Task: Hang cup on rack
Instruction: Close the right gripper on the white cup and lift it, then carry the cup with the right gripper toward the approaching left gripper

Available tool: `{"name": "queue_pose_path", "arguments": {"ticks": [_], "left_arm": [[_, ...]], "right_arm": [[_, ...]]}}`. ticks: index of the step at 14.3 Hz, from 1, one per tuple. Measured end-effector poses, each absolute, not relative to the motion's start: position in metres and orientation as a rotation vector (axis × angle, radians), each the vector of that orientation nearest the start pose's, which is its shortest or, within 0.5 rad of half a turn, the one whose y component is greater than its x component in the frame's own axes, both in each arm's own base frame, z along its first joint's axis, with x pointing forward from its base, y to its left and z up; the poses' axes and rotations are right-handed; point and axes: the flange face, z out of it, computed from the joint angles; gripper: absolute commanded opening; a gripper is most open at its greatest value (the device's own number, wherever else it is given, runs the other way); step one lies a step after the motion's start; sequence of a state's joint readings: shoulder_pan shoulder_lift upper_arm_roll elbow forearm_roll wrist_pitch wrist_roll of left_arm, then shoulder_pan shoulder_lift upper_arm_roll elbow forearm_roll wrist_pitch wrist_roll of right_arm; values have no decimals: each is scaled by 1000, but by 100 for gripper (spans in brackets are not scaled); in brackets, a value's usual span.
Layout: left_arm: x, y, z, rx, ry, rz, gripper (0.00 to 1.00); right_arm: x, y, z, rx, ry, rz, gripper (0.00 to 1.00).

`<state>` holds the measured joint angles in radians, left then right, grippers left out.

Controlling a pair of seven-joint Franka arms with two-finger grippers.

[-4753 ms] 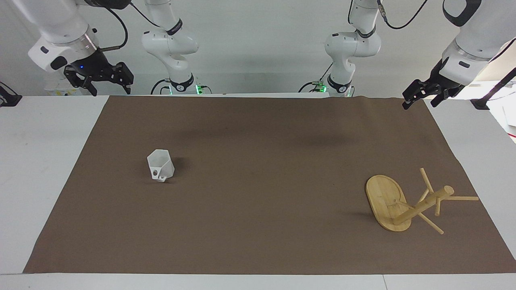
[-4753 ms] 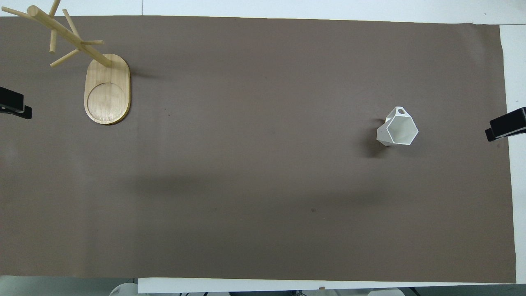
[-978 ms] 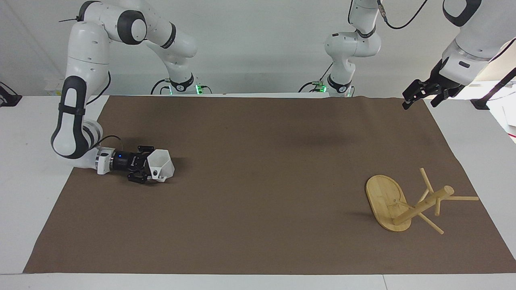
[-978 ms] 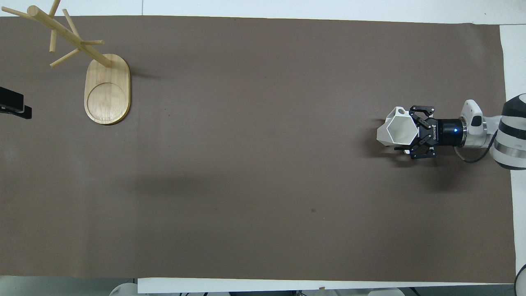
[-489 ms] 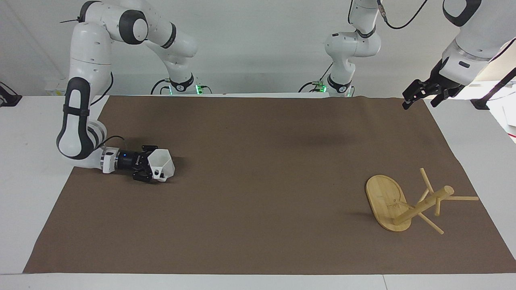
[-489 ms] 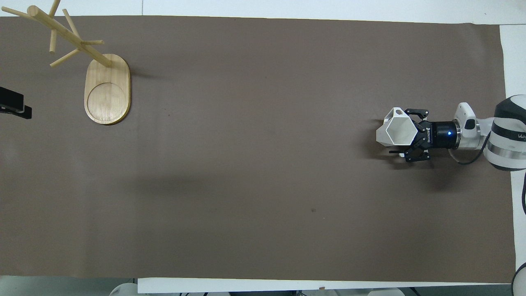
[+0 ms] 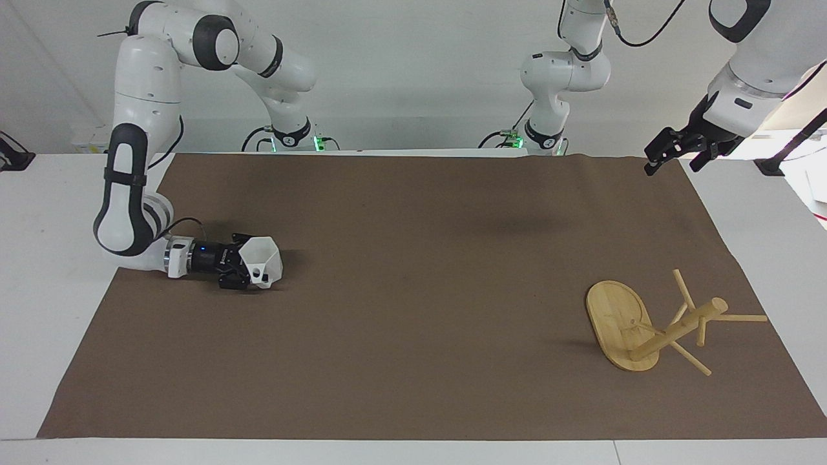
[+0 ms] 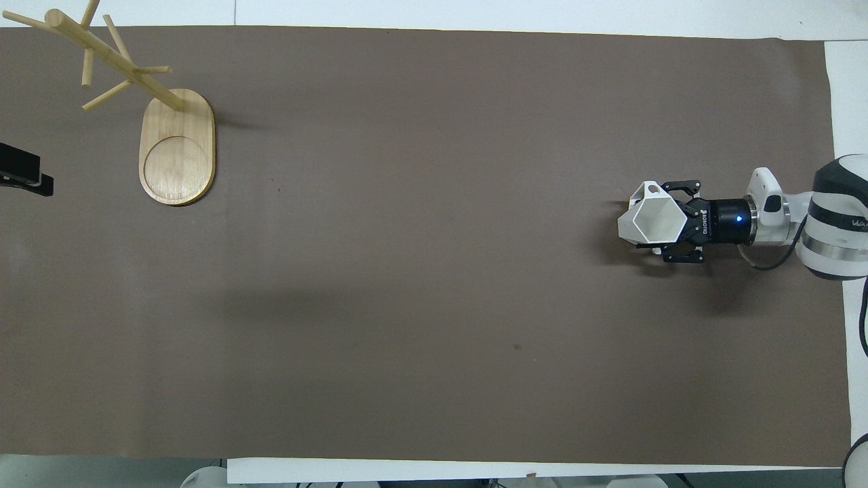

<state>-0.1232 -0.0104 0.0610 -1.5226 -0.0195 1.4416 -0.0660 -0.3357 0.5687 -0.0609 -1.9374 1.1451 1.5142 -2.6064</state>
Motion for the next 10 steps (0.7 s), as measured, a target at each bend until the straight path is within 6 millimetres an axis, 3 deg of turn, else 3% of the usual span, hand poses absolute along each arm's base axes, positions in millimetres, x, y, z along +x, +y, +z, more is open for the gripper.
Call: {"name": "queue_pose_path", "arguments": {"ticks": [3, 6, 8, 10], "left_arm": [[536, -40, 642, -3155, 9, 113, 100], [536, -50, 640, -3156, 39, 117, 100], [532, -85, 640, -3157, 67, 100, 100], [524, -143, 643, -3160, -21, 46, 100]], "right_arm": [[560, -59, 221, -1327, -1399, -1051, 25], [591, 31, 272, -1387, -1443, -1007, 26], [599, 95, 301, -1391, -1433, -1036, 27], [601, 148, 309, -1418, -1399, -1078, 27]]}}
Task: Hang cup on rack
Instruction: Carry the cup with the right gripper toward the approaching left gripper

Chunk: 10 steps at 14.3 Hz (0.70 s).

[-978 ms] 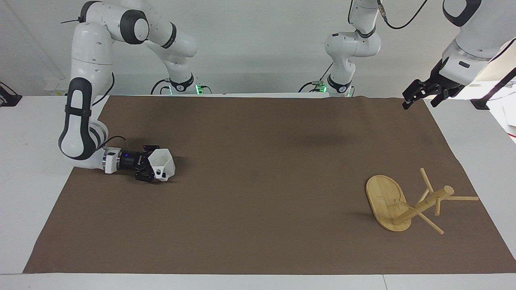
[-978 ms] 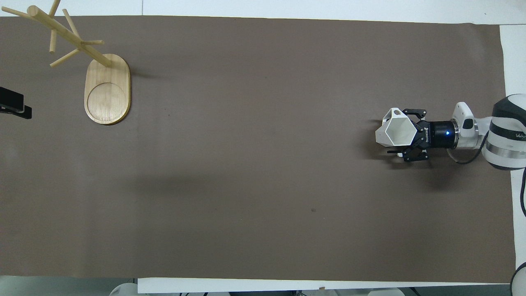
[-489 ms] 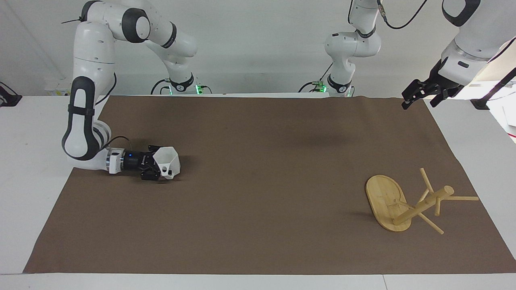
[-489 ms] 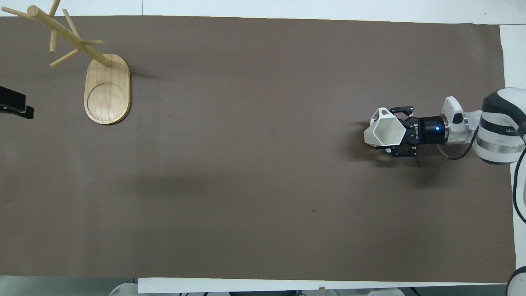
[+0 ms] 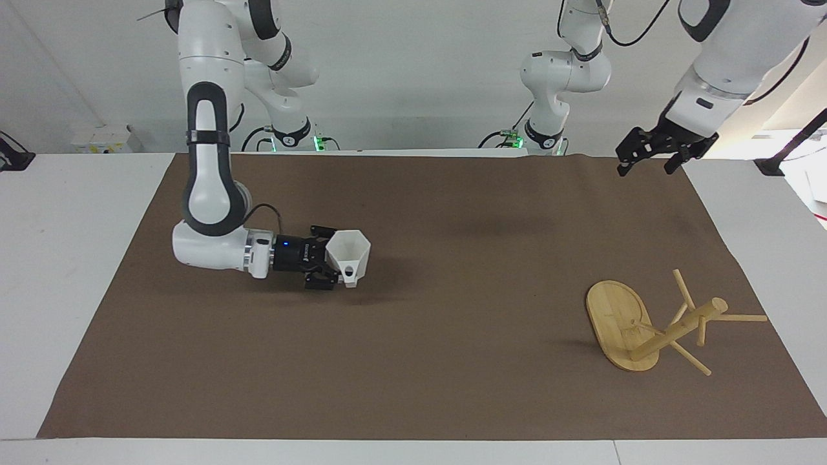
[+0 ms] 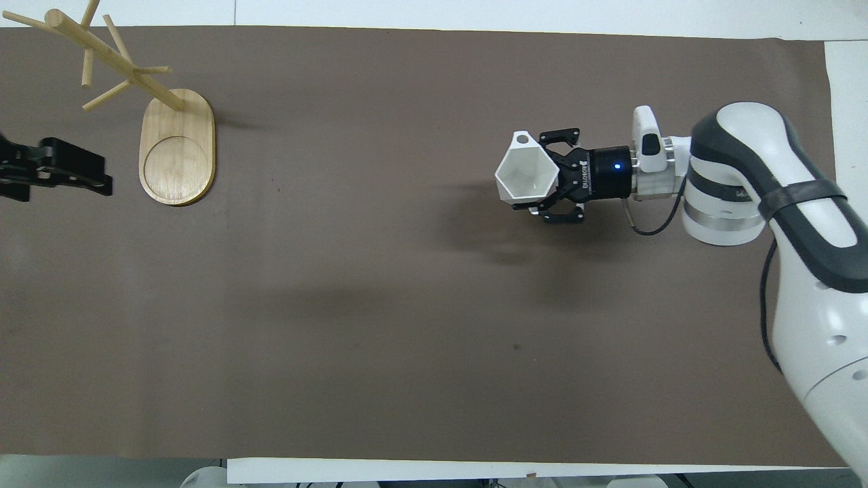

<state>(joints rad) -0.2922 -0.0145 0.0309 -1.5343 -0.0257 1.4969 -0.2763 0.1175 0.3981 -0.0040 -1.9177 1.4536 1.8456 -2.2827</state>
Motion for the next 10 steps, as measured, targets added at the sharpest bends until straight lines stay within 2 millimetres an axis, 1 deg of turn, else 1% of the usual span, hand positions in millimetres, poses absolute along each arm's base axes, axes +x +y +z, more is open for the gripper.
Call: {"name": "queue_pose_path", "arguments": {"ticks": [2, 3, 5, 7, 8, 10], "left_arm": [[513, -197, 647, -3186, -97, -33, 100], [508, -218, 648, -3210, -144, -65, 100], [503, -250, 646, -3253, -283, -96, 100], [501, -280, 634, -3285, -396, -83, 99], [503, -295, 626, -3299, -448, -77, 99], [507, -327, 606, -3318, -533, -85, 99]], "right_arm": [[599, 190, 313, -1465, -1385, -1067, 27], [599, 208, 321, -1496, -1391, -1060, 28], [595, 235, 345, -1540, -1407, -1064, 29], [589, 251, 368, -1559, -1410, -1074, 29], [586, 255, 374, -1568, -1412, -1079, 30], [582, 264, 380, -1577, -1428, -1087, 30]]}}
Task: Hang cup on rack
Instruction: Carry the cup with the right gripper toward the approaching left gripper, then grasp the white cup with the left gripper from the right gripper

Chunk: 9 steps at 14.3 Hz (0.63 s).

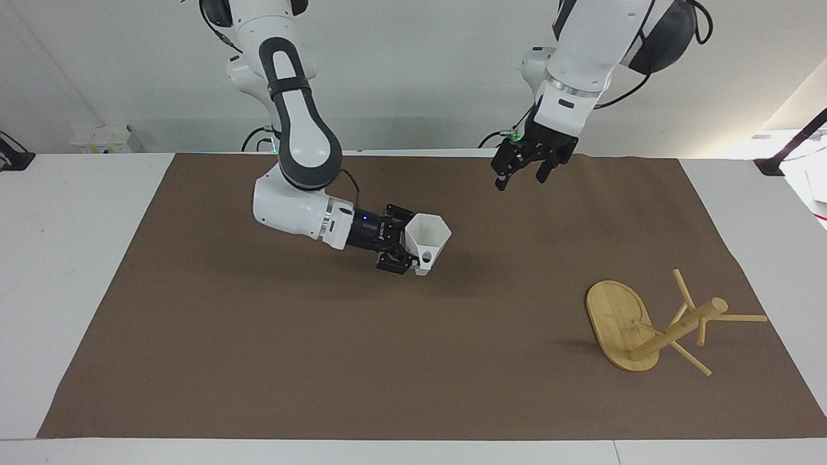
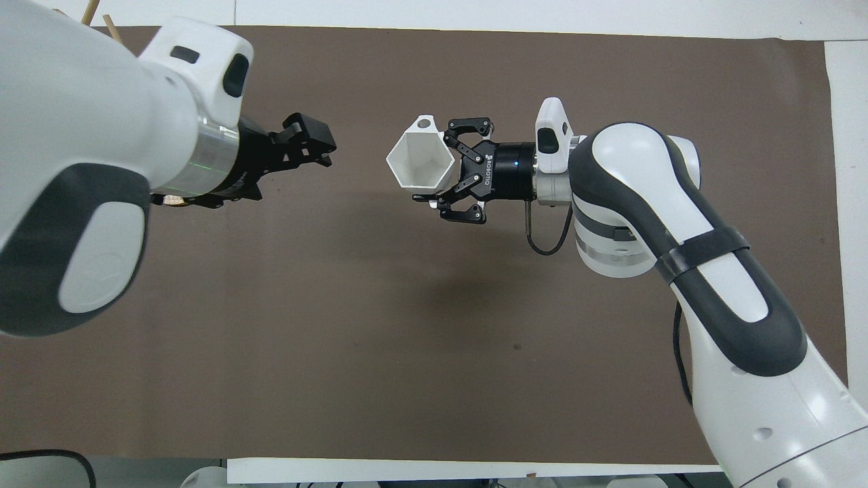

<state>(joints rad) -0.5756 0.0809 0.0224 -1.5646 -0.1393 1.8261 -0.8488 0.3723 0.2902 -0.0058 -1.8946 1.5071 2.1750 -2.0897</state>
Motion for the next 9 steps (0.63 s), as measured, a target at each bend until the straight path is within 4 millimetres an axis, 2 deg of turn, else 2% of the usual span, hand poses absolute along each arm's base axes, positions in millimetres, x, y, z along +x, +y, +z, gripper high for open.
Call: {"name": "queue_pose_path", "arguments": {"ticks": [4, 6, 8, 9], "left_arm": [[508, -374, 570, -3327, -597, -90, 99], [506, -386, 557, -3320, -573, -62, 92], [503, -392, 547, -3311, -559, -39, 54], [503, -392, 543, -3308, -563, -27, 30]], "right_arm": [[573, 288, 385, -1627, -1447, -1093, 30], [572, 290, 387, -1633, -1447, -1094, 31], [573, 288, 387, -1637, -1445, -1097, 31], [573, 287, 387, -1639, -1444, -1097, 31]]}}
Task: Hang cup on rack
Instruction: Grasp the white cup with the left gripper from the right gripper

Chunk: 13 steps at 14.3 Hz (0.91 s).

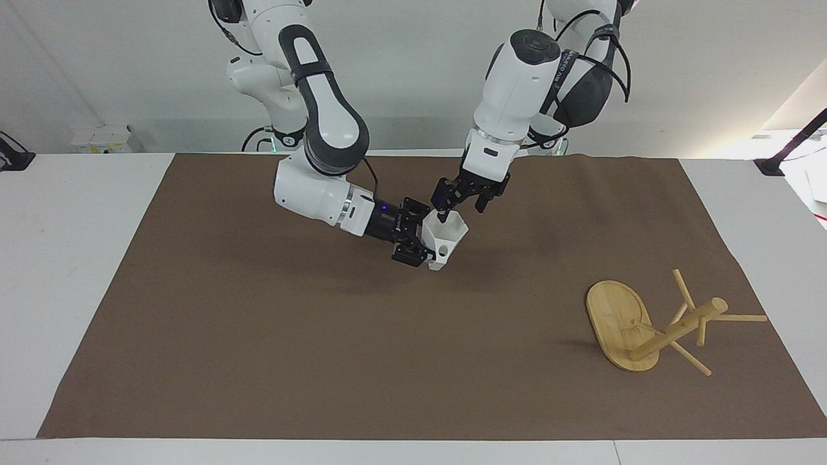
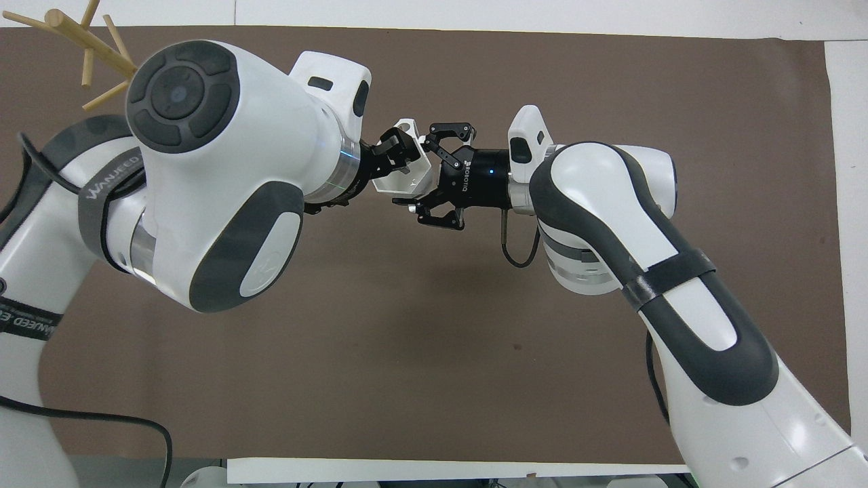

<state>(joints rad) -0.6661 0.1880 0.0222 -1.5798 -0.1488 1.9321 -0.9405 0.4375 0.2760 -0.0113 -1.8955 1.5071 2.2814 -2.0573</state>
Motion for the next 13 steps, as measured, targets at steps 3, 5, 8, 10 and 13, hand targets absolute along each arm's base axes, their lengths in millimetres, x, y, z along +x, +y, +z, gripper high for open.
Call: {"name": "queue_pose_path", "arguments": {"ticks": [3, 5, 8, 10, 13], "left_arm": [[502, -391, 537, -3304, -568, -7, 0], [504, -391, 531, -3311, -570, -24, 0], [505, -392, 529, -3324, -571, -40, 0], [505, -392, 530, -3330, -564, -46, 0], [509, -390, 529, -3341, -509, -66, 0]], "right_arm": [[573, 286, 387, -1640, -1444, -1097, 32], [573, 287, 386, -1640, -1444, -1094, 32], [571, 289, 384, -1643, -1439, -1087, 52], [571, 288, 385, -1645, -1438, -1090, 99], [575, 281, 387, -1654, -1431, -1099, 100]]}}
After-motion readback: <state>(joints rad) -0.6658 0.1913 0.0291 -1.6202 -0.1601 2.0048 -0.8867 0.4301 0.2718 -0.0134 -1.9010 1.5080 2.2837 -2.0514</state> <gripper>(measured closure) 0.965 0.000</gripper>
